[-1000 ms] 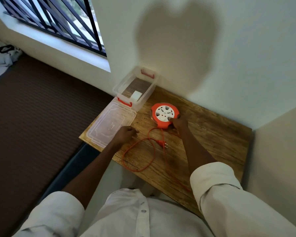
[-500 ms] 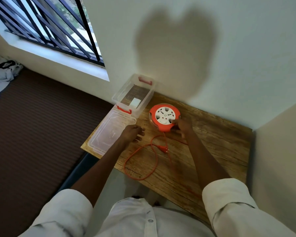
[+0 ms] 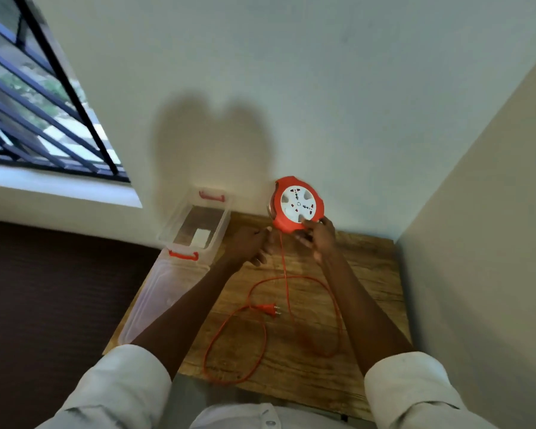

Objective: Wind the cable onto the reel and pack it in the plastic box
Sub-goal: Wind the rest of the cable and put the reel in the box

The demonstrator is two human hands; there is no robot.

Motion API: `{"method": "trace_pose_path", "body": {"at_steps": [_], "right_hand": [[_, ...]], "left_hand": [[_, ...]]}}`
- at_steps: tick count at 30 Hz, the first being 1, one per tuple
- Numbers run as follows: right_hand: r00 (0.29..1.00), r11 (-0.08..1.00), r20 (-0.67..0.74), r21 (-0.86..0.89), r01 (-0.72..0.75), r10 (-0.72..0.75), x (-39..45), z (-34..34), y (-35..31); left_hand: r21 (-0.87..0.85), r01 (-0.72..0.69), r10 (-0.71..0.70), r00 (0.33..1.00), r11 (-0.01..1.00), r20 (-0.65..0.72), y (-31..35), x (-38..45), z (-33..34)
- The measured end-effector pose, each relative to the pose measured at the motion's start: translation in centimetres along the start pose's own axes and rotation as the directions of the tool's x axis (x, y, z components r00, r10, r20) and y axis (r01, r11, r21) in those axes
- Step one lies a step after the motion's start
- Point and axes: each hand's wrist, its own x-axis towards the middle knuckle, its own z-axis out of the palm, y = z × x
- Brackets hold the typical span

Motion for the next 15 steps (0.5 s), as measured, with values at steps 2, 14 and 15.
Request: {"method": "trace_pose_path", "body": {"at_steps": [2, 14, 15], "right_hand": [[0.996, 0.998, -0.073, 0.033, 0.052, -0.050, -0.6, -0.3, -0.4], [0.964, 0.971, -0.172, 0.097, 0.221, -0.202, -3.8, -1.6, -1.4], [0.964, 0.968, -0.163, 0.105, 0.228, -0.210, -4.2, -1.7, -1.2]], "left_hand": [[0.080, -0.042, 0.041, 0.999, 0.996, 0.014, 0.6, 0.1, 0.7], [-0.138, -0.181, 0.173, 0.983, 0.974, -0.068, 3.1, 2.8, 2.8], [-0.171, -0.177, 0.181, 0.983, 0.969, 0.009, 3.5, 3.2, 2.5]]}}
